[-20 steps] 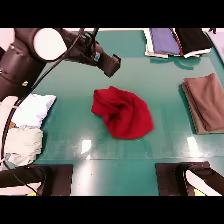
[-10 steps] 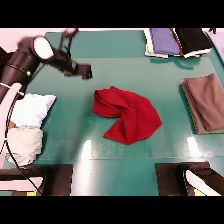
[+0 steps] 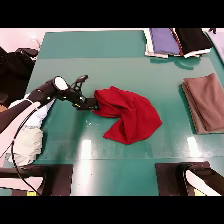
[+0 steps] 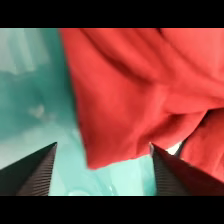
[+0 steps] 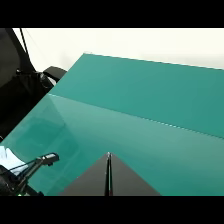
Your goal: Fold the shirts.
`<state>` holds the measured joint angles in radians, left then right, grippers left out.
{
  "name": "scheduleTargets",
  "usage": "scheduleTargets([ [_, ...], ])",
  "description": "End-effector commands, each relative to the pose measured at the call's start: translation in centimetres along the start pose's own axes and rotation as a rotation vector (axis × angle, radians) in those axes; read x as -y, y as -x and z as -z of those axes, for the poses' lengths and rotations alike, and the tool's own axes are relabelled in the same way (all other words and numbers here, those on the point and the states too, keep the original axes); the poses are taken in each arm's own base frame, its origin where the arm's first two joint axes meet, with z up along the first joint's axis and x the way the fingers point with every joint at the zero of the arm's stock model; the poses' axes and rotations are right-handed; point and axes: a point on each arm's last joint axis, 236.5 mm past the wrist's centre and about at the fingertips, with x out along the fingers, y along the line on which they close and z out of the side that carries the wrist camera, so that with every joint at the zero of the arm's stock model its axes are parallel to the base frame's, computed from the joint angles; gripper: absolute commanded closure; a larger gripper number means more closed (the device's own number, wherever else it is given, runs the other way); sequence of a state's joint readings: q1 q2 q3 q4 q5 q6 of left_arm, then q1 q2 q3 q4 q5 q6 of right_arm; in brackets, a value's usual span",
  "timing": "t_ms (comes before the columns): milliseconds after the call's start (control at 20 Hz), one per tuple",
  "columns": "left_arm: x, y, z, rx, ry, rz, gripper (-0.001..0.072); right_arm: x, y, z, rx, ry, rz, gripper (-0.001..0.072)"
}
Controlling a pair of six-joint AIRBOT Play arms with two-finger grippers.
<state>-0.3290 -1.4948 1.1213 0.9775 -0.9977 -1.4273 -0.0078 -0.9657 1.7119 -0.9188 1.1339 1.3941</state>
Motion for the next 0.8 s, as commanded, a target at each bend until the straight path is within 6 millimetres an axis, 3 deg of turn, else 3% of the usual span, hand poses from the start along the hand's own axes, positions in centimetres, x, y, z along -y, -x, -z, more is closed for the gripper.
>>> scheduleTargets([
  [0,1.0,-1.6,0.2,0.017,-0.029,0.022,0.0388,0.0,0.0,0.3,-0.014,0.0,-0.001,0.0694],
  [50,0.9,-1.2,-0.5,0.032,-0.032,0.02,0.0666,0.4,0.0,0.8,-0.03,-0.007,0.006,0.0694],
  [150,0.6,1.1,-2.3,0.072,-0.037,0.018,0.0676,2.5,0.1,3.9,-0.114,-0.055,0.05,0.0694],
  [200,0.3,2.4,-3.3,0.099,-0.045,0.008,0.0676,4.2,0.2,6.8,-0.191,-0.102,0.08,0.0694],
  [300,-0.2,5.3,-5.4,0.171,-0.068,-0.018,0.0676,8.2,0.9,14.2,-0.367,-0.246,0.15,0.0694],
  [400,-0.4,6.8,-6.3,0.209,-0.085,-0.039,0.0676,12.0,1.7,22.3,-0.501,-0.437,0.223,0.0692],
  [450,-0.6,6.9,-6.4,0.211,-0.091,-0.049,0.0676,13.5,2.1,26.2,-0.546,-0.533,0.254,0.0588],
  [500,-0.6,6.8,-6.4,0.208,-0.09,-0.049,0.0676,14.5,2.3,30.5,-0.604,-0.618,0.268,0.032],
  [550,-0.6,6.8,-6.4,0.21,-0.09,-0.049,0.0676,14.9,2.5,34.6,-0.664,-0.702,0.275,0.026],
  [600,-0.6,6.8,-6.5,0.212,-0.09,-0.049,0.0676,14.8,2.4,38.0,-0.715,-0.76,0.272,0.0259],
  [700,-0.6,6.8,-6.5,0.211,-0.09,-0.05,0.0676,13.9,1.4,43.1,-0.792,-0.82,0.246,0.026],
  [750,-0.6,6.8,-6.4,0.21,-0.09,-0.05,0.0676,13.3,0.3,44.6,-0.809,-0.838,0.226,0.026],
])
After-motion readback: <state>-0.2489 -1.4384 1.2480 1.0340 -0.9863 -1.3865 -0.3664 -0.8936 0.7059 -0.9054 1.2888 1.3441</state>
